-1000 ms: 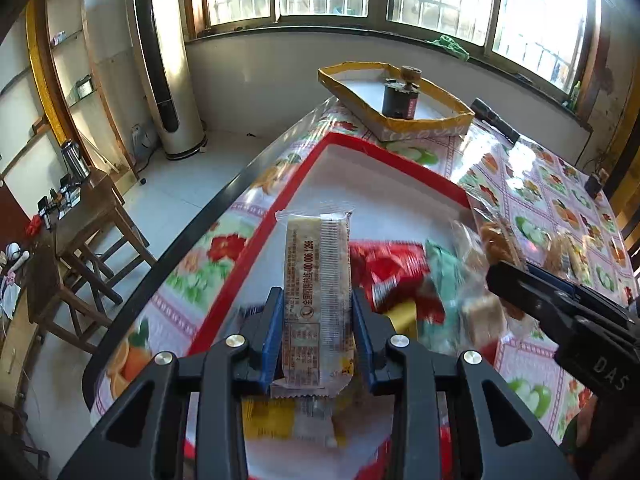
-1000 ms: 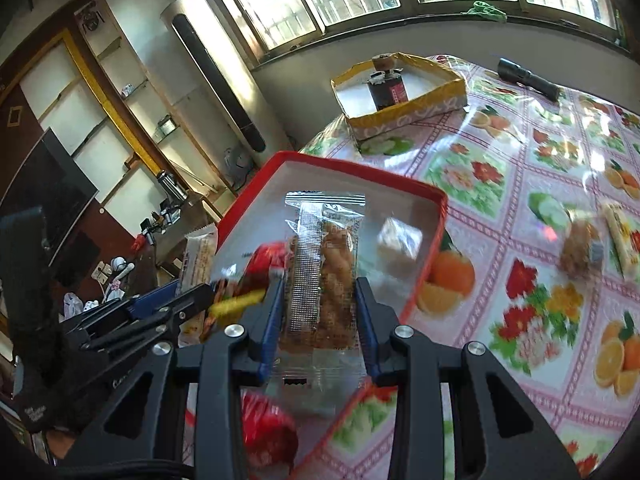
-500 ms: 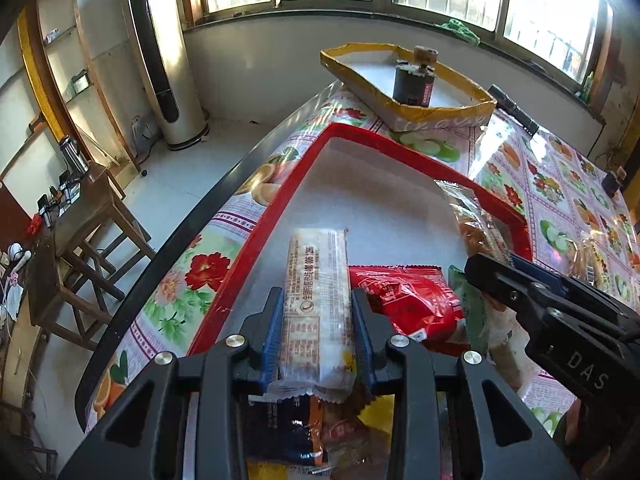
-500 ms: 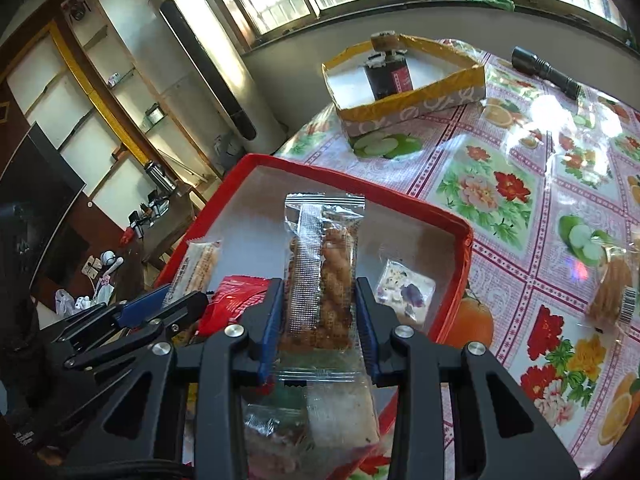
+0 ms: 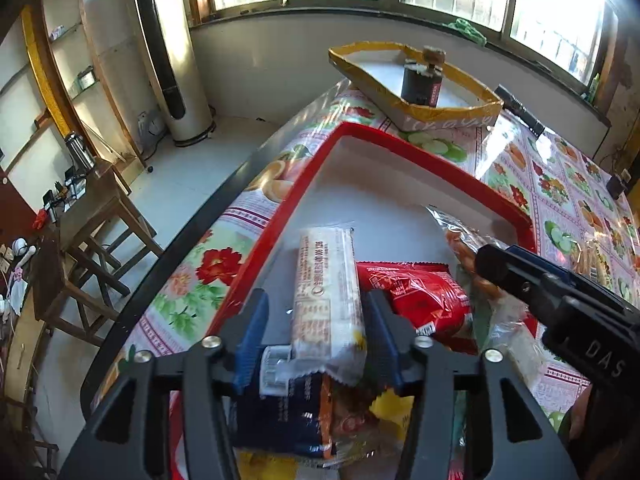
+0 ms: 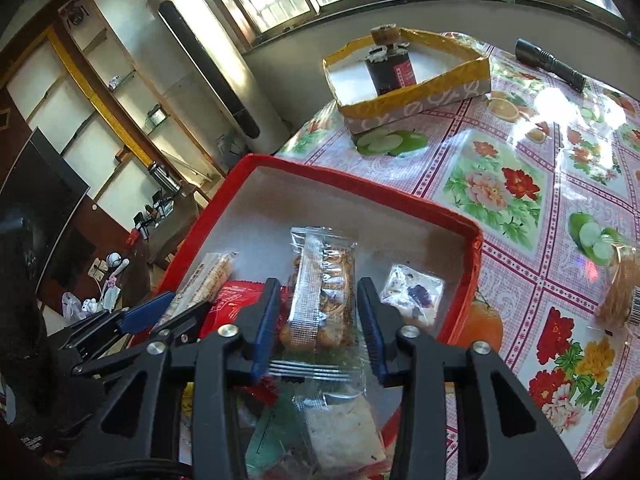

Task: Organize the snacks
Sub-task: 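Lower both packets into the tray and open the left and right grippers, then move both grippers back over the last snacks on the tablecloth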

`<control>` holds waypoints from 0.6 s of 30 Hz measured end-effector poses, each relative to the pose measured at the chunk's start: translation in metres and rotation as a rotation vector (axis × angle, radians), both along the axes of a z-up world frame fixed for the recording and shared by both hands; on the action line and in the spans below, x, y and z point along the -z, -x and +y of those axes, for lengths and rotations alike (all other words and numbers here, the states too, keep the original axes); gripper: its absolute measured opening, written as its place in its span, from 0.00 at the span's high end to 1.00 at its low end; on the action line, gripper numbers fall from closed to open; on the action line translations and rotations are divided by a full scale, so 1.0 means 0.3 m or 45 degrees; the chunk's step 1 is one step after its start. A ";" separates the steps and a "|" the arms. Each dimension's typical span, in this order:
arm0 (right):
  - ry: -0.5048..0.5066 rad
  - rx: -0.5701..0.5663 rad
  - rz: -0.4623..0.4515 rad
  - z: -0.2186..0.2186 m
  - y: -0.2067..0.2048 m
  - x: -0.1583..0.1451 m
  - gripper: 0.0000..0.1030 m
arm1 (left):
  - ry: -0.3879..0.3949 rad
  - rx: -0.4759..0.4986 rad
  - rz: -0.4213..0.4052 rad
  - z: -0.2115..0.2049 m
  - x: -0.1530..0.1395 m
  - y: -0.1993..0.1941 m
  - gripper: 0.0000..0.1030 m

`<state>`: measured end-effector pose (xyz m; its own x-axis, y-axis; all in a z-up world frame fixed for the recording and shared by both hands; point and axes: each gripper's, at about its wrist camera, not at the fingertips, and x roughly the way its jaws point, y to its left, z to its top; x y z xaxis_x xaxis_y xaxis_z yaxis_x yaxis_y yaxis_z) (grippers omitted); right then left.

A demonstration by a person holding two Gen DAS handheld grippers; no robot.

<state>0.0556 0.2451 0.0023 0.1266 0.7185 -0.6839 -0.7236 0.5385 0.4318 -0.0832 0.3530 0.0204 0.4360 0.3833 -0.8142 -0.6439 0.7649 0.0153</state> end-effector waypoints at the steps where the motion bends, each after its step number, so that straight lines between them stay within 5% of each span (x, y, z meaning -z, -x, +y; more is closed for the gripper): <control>1: -0.017 0.010 -0.002 -0.018 0.002 -0.013 0.57 | -0.014 -0.001 -0.008 -0.008 -0.010 0.007 0.45; 9: -0.093 0.124 -0.020 -0.205 0.003 -0.073 0.47 | -0.075 0.035 -0.061 -0.097 -0.075 0.026 0.38; 18: -0.076 0.277 0.022 -0.425 -0.049 -0.030 0.47 | -0.081 0.095 -0.066 -0.187 -0.097 -0.001 0.38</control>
